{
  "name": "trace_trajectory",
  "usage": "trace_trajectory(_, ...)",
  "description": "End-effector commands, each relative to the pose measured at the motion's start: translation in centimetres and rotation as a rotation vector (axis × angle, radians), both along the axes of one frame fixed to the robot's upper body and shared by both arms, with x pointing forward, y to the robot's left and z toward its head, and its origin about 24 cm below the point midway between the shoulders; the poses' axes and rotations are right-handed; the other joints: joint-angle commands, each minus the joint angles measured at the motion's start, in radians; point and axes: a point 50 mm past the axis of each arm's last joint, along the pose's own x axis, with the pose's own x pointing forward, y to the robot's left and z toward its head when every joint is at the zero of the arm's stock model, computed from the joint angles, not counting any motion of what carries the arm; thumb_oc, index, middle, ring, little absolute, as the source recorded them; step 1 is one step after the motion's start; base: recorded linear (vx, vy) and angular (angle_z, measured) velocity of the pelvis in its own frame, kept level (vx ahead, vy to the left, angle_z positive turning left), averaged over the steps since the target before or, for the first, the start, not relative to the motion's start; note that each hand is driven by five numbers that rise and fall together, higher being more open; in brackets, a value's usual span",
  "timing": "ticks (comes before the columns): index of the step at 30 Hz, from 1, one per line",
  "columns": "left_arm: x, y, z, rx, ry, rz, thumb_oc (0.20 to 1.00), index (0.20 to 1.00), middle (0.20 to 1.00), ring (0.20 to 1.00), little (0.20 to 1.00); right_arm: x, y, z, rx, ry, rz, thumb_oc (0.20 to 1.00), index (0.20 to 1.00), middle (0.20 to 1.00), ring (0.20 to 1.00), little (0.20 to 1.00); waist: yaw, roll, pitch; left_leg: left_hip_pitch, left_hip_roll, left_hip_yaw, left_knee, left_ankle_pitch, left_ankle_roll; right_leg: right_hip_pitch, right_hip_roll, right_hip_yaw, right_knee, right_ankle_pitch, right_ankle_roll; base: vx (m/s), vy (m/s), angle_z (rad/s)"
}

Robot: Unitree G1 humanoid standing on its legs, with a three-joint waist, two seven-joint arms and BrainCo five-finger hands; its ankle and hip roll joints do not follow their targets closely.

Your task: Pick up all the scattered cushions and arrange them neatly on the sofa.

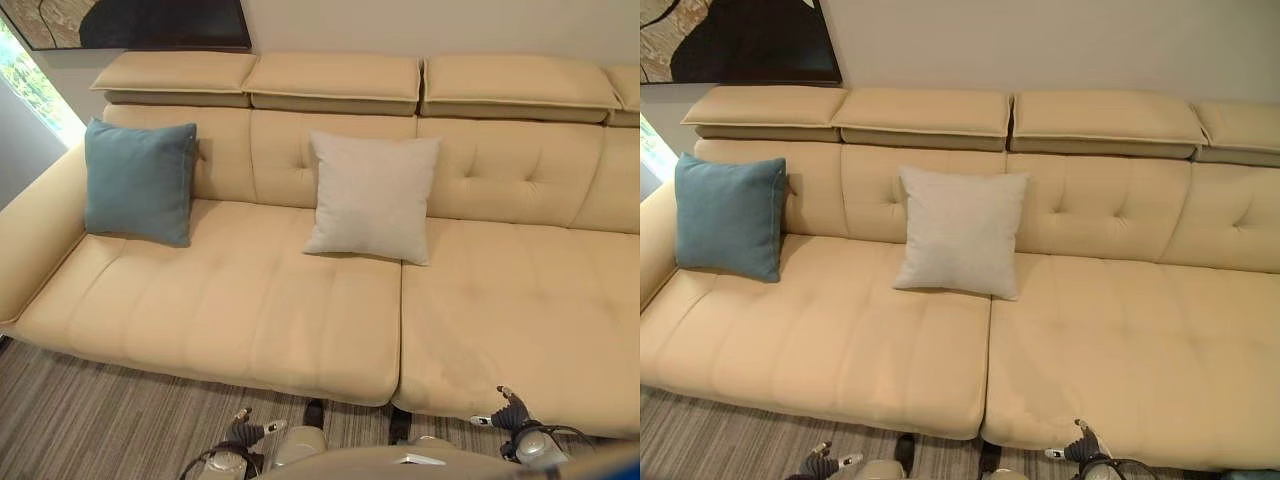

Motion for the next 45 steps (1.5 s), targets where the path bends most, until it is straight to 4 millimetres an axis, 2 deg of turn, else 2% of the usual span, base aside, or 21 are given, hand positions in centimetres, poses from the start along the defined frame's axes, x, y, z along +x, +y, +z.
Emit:
trace_trajectory(1,1.8,0.7,0.6,0.020,-0.046,-0.012,1.000,1.000,1.000,1.000,1.000,2.6,-0.2,0.9,-0.009,-0.058,0.005,1.000,1.000,1.000,1.000,1.000,-0.004,-0.007,0.016,0.091,-0.015,-0.051,-0.030,-0.099,0.041,0.052,0.012,0.062,0.060,-0.127,0.109,-0.06,0.139,-0.20)
trace_trajectory(4,2.4,0.3,0.6,0.026,-0.040,-0.047,1.000,1.000,1.000,1.000,1.000,3.0,-0.3,1.0,-0.018,-0.057,-0.017,1.000,1.000,1.000,1.000,1.000,-0.028,0.000,0.006,0.129,-0.036,-0.049,-0.104,-0.134,0.071,-0.013,-0.017,0.089,0.096,-0.086,0.133,-0.13,0.221,-0.07)
trace_trajectory(6,2.4,0.2,0.5,0.042,-0.024,-0.075,1.000,1.000,1.000,1.000,1.000,3.4,0.1,1.0,-0.023,-0.049,-0.010,1.000,1.000,1.000,1.000,1.000,-0.033,-0.002,0.015,0.131,-0.071,-0.048,-0.150,-0.121,0.094,-0.080,-0.044,0.120,0.101,-0.027,0.166,-0.28,0.331,-0.58)
trace_trajectory(10,2.6,0.6,0.6,0.076,-0.006,-0.122,1.000,1.000,1.000,1.000,1.000,3.7,1.1,0.8,-0.034,-0.026,0.048,1.000,1.000,1.000,1.000,1.000,-0.024,-0.006,0.047,0.100,-0.090,-0.011,-0.160,-0.100,0.111,-0.146,-0.077,0.116,0.117,0.012,0.201,-0.24,0.172,-0.63)
trace_trajectory(11,2.8,0.9,0.7,0.085,-0.003,-0.126,1.000,1.000,1.000,1.000,1.000,3.8,1.2,0.8,-0.033,-0.024,0.052,1.000,1.000,1.000,1.000,1.000,-0.015,-0.006,0.058,0.088,-0.087,0.003,-0.152,-0.096,0.117,-0.150,-0.081,0.095,0.135,-0.005,0.199,-0.27,0.087,-0.91)
trace_trajectory(13,2.6,1.5,0.7,0.101,0.010,-0.109,1.000,1.000,1.000,1.000,1.000,3.5,1.4,0.5,-0.033,-0.004,0.061,1.000,1.000,1.000,1.000,1.000,0.015,0.001,0.067,0.076,-0.079,0.045,-0.154,-0.079,0.132,-0.121,-0.102,-0.010,0.212,-0.060,0.174,-0.27,0.098,-1.00)
trace_trajectory(16,1.7,1.9,0.5,0.107,0.040,-0.097,1.000,1.000,1.000,1.000,1.000,2.8,1.3,0.2,-0.033,0.020,0.054,1.000,1.000,1.000,1.000,1.000,0.050,0.000,0.043,0.071,-0.071,0.087,-0.170,-0.058,0.146,-0.055,-0.091,-0.058,0.288,-0.132,0.157,-0.18,0.028,-0.98)
trace_trajectory(19,1.6,2.1,0.6,0.110,0.034,-0.082,1.000,1.000,1.000,1.000,1.000,3.0,1.4,0.3,-0.029,0.006,0.031,1.000,1.000,1.000,1.000,1.000,0.090,-0.012,0.011,0.033,-0.065,0.149,-0.172,-0.038,0.142,0.039,-0.076,-0.097,0.249,-0.174,0.162,-0.15,-0.077,-0.91)
trace_trajectory(24,2.8,1.1,0.8,0.097,-0.007,-0.105,1.000,1.000,1.000,1.000,1.000,4.1,1.6,0.7,-0.022,-0.042,0.001,1.000,1.000,1.000,1.000,1.000,0.076,-0.011,0.012,0.016,-0.047,0.166,-0.159,-0.022,0.116,0.052,-0.038,-0.055,0.151,-0.172,0.151,-0.07,-0.143,-0.54)
trace_trajectory(25,3.9,0.3,0.9,0.087,-0.031,-0.138,1.000,1.000,1.000,1.000,1.000,4.0,1.5,0.8,-0.006,-0.066,-0.056,1.000,1.000,1.000,1.000,1.000,0.048,-0.011,0.028,-0.012,-0.035,0.171,-0.091,-0.024,0.082,0.079,-0.024,-0.046,0.088,-0.163,0.140,-0.08,-0.131,-0.11)
trace_trajectory(28,4.5,-0.6,0.9,0.067,-0.048,-0.159,1.000,1.000,1.000,1.000,1.000,3.5,1.6,0.5,-0.006,-0.050,-0.077,1.000,1.000,1.000,1.000,1.000,0.043,-0.011,0.047,-0.035,-0.022,0.150,-0.011,-0.039,0.064,0.104,-0.018,-0.037,0.045,-0.149,0.129,-0.05,-0.066,0.20)
trace_trajectory(29,4.6,-0.9,0.9,0.062,-0.052,-0.164,1.000,1.000,1.000,1.000,1.000,3.4,1.7,0.4,-0.006,-0.045,-0.076,1.000,1.000,1.000,1.000,1.000,0.048,-0.011,0.051,-0.037,-0.027,0.119,-0.001,-0.044,0.061,0.106,-0.015,-0.026,0.037,-0.144,0.128,-0.04,0.044,-0.13)
trace_trajectory(30,4.8,-1.5,0.9,0.053,-0.060,-0.171,1.000,1.000,1.000,1.000,1.000,3.5,2.1,0.3,-0.003,-0.048,-0.074,1.000,1.000,1.000,1.000,1.000,0.066,-0.011,0.054,-0.042,-0.057,0.001,-0.016,-0.050,0.057,0.097,-0.011,0.009,0.027,-0.127,0.131,-0.03,0.069,-0.45)
trace_trajectory(32,4.9,-2.1,0.8,0.048,-0.054,-0.185,1.000,1.000,1.000,1.000,1.000,4.0,2.6,0.4,-0.001,-0.055,-0.054,1.000,1.000,1.000,1.000,1.000,0.078,-0.001,0.050,-0.050,-0.096,-0.121,-0.077,-0.039,0.070,0.074,-0.005,0.069,0.020,-0.104,0.145,-0.03,0.135,-1.11)
trace_trajectory(36,4.9,-2.5,0.7,0.055,-0.042,-0.212,1.000,1.000,1.000,1.000,1.000,5.2,3.6,0.8,0.002,-0.083,-0.013,1.000,1.000,1.000,1.000,1.000,0.057,0.019,0.046,-0.023,-0.079,-0.079,-0.141,-0.023,0.090,0.012,-0.021,0.112,0.029,-0.072,0.167,-0.06,0.242,-1.19)
trace_trajectory(37,5.2,-2.4,0.8,0.072,-0.047,-0.246,1.000,1.000,1.000,1.000,1.000,5.8,4.9,0.8,0.021,-0.101,0.027,1.000,1.000,1.000,1.000,1.000,0.051,0.019,0.049,-0.005,-0.075,-0.028,-0.172,-0.014,0.103,-0.029,-0.034,0.137,0.058,-0.062,0.183,-0.05,0.273,-0.71)
trace_trajectory(39,5.4,-2.3,0.9,0.084,-0.051,-0.266,1.000,1.000,1.000,1.000,1.000,6.0,5.3,0.9,0.025,-0.106,0.041,1.000,1.000,1.000,1.000,1.000,0.049,0.019,0.056,0.002,-0.072,-0.010,-0.181,-0.010,0.109,-0.048,-0.036,0.147,0.086,-0.066,0.183,-0.09,0.201,-1.50)
trace_trajectory(41,5.7,-1.7,1.1,0.117,-0.050,-0.276,1.000,1.000,1.000,1.000,1.000,6.2,6.6,0.9,0.044,-0.124,0.070,1.000,1.000,1.000,1.000,1.000,0.055,0.030,0.079,0.028,-0.051,0.056,-0.213,-0.001,0.124,-0.094,-0.073,0.025,0.180,-0.070,0.193,-0.15,0.158,-1.03)
trace_trajectory(42,5.7,-1.7,1.1,0.117,-0.050,-0.276,1.000,1.000,1.000,1.000,1.000,6.2,6.6,0.9,0.044,-0.124,0.070,1.000,1.000,1.000,1.000,1.000,0.054,0.030,0.081,0.030,-0.052,0.055,-0.214,-0.001,0.124,-0.093,-0.074,0.024,0.181,-0.071,0.193,-0.07,0.057,-1.53)
trace_trajectory(43,4.9,-1.6,0.8,0.119,-0.027,-0.288,1.000,1.000,1.000,1.000,1.000,5.9,5.9,0.8,0.018,-0.119,0.069,1.000,1.000,1.000,1.000,1.000,0.070,0.035,0.077,0.043,-0.046,0.082,-0.224,0.002,0.124,-0.079,-0.100,-0.092,0.196,-0.079,0.185,-0.05,0.040,-1.54)
trace_trajectory(45,4.3,-1.6,0.6,0.111,-0.017,-0.279,1.000,1.000,1.000,1.000,1.000,5.4,5.7,0.5,0.017,-0.085,0.058,1.000,1.000,1.000,1.000,1.000,0.082,0.034,0.069,0.059,-0.037,0.122,-0.238,0.007,0.130,-0.059,-0.116,-0.172,0.232,-0.095,0.177,-0.06,0.016,-0.60)
